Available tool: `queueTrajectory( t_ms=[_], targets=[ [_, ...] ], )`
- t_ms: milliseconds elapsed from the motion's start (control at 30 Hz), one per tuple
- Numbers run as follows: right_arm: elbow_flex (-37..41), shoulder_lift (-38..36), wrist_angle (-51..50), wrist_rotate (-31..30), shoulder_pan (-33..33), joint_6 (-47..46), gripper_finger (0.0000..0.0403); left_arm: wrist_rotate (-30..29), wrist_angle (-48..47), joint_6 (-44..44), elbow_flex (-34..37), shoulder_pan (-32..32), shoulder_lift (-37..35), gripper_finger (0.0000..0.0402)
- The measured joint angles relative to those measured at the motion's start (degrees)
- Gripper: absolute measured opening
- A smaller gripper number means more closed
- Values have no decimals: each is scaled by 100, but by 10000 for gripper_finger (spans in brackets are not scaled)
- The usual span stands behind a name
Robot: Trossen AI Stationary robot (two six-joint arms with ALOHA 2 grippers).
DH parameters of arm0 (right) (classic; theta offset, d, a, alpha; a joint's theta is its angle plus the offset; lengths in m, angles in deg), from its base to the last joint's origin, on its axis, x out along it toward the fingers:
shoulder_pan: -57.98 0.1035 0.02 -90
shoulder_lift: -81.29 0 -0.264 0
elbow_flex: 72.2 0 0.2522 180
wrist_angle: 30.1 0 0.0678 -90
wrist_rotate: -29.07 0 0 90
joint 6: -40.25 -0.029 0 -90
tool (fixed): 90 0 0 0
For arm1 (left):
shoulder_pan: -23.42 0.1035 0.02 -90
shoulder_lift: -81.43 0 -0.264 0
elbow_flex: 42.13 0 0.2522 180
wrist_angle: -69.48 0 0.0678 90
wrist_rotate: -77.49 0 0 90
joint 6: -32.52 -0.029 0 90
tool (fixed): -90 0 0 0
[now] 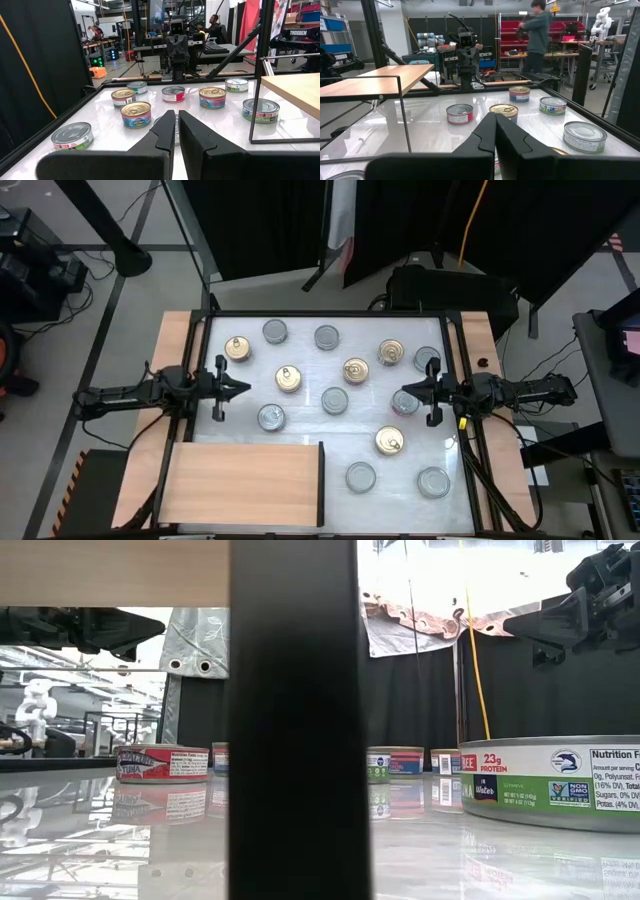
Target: Stack canned seafood by type on shelf
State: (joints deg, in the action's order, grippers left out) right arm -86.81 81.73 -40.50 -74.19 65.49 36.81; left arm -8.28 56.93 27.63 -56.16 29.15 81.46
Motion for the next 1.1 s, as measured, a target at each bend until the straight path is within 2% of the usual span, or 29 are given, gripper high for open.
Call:
queueTrajectory(
  t_ms=[467, 667, 733, 833, 1100],
  targets=[
    [7, 0, 83, -9, 0, -86, 0, 0, 0, -2, 2, -1, -1, 28],
    [-261, 100, 425, -35, 13, 305, 0, 0, 0, -1, 1, 0, -1, 28],
    [-771, 312, 324, -44, 13, 383, 0, 0, 0, -2, 1, 0, 0, 28],
    [-1868, 970, -337, -55, 10, 425, 0, 0, 0, 0, 0, -1, -1, 28],
    [-6173, 3672, -1476, -53, -2, 773, 0, 0, 0, -1, 1, 0, 1, 28]
  ],
)
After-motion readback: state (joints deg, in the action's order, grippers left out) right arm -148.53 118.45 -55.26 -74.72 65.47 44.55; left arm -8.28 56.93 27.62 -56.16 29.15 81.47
